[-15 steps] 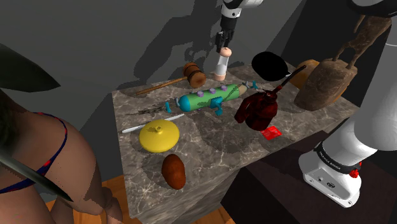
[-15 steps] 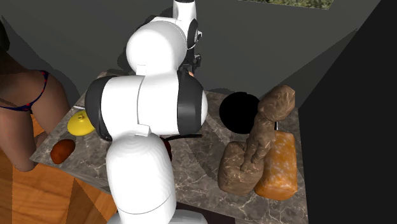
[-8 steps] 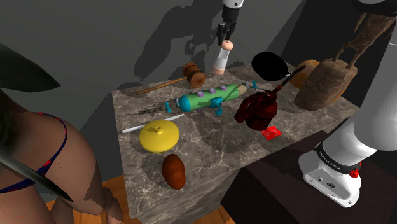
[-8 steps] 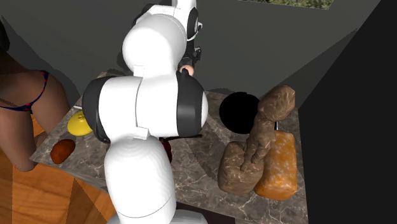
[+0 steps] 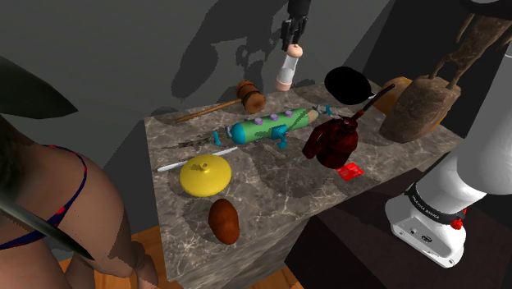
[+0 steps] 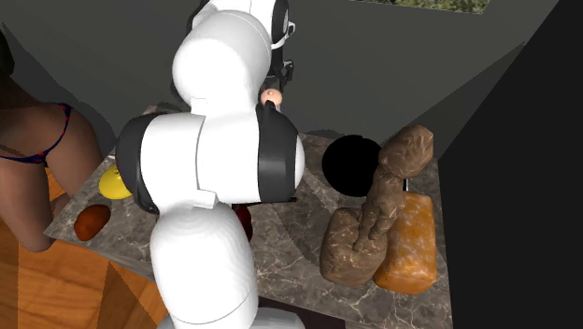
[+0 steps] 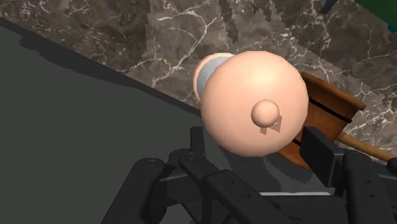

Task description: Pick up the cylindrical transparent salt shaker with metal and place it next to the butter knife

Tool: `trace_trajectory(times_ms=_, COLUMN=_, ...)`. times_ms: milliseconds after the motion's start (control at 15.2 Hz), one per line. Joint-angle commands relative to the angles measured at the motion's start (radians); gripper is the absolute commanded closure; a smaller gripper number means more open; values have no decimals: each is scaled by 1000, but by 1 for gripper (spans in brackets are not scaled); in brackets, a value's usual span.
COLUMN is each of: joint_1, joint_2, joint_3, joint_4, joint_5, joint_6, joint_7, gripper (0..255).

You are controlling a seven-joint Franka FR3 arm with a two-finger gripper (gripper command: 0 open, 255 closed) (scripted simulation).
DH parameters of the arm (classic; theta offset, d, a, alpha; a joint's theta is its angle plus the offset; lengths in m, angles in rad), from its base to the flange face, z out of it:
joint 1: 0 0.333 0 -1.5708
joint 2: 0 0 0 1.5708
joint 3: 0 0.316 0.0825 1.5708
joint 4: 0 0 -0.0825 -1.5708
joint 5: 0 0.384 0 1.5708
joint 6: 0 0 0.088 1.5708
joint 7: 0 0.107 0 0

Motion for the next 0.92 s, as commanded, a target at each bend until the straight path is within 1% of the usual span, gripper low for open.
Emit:
trace_trajectory(times_ms=0, joint_1=17, joint_2=-47, joint_3=6, joint_4=-39, joint_5=-6, joint_6=13, joint_7=23, gripper=255)
trace_trajectory(times_ms=396, joint_1=85, joint_2=-208, joint_3=42, joint_4=-200, joint_5=-28, joint_6=18, joint_7=129, gripper=255)
trace_trajectory(times_ms=858, joint_1=156, joint_2=-357, joint_3=102, joint_4=-319, joint_5=-39, joint_6=-7, joint_7=264, gripper=255)
